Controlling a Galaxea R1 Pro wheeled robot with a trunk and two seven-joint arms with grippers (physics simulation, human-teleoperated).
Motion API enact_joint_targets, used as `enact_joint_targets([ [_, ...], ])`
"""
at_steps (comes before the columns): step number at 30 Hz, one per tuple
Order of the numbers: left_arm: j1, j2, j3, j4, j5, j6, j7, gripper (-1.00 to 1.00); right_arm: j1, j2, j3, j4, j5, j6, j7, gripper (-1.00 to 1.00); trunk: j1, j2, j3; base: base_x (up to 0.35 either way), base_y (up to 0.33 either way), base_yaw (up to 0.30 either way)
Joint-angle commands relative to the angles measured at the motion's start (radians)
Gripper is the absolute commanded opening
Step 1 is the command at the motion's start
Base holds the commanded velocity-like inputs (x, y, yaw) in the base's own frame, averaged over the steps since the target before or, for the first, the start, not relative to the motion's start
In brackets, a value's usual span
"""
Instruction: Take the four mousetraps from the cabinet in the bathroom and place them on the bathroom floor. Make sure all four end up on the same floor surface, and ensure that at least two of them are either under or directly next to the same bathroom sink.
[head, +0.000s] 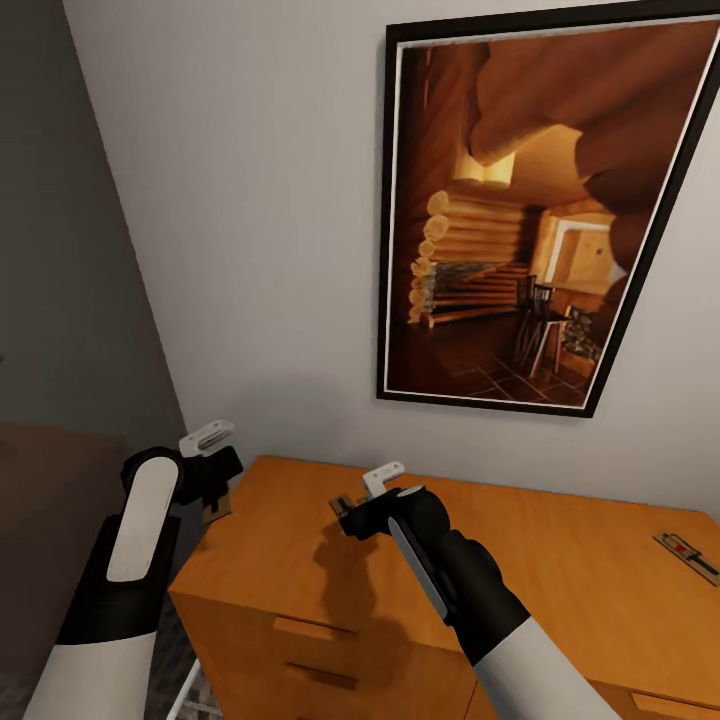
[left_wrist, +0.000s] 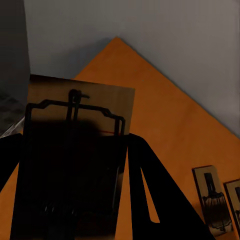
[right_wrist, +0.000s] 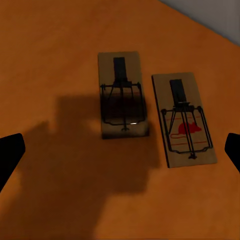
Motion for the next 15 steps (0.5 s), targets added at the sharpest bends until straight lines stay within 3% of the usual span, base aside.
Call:
enact_joint_targets([
  [1, 0.000, 0.000, 0.000, 0.000, -0.002, 0.003, -0.004, -1.00, 0.000, 0.000, 0.000, 0.000, 0.000, 0.000, 0.000, 1.00, 0.000, 0.000, 0.000, 0.000, 0.000, 0.000],
  [5, -0.011, 0.005, 0.011, -0.002, -0.002, 0.009, 0.000, -1.00, 0.002, 0.003, 0.011, -0.005, 0.001, 0.001, -0.006, 1.00, 0.000, 0.000, 0.000, 0.031, 0.016, 0.000],
  [15, -0.052, 0.023, 0.017, -0.004, -0.002, 0.034, 0.010, -1.00, 0.006, -0.003, 0.045, -0.015, 0.002, 0.005, -0.012, 1.00, 0.000, 0.000, 0.000, 0.183, 0.105, 0.000],
])
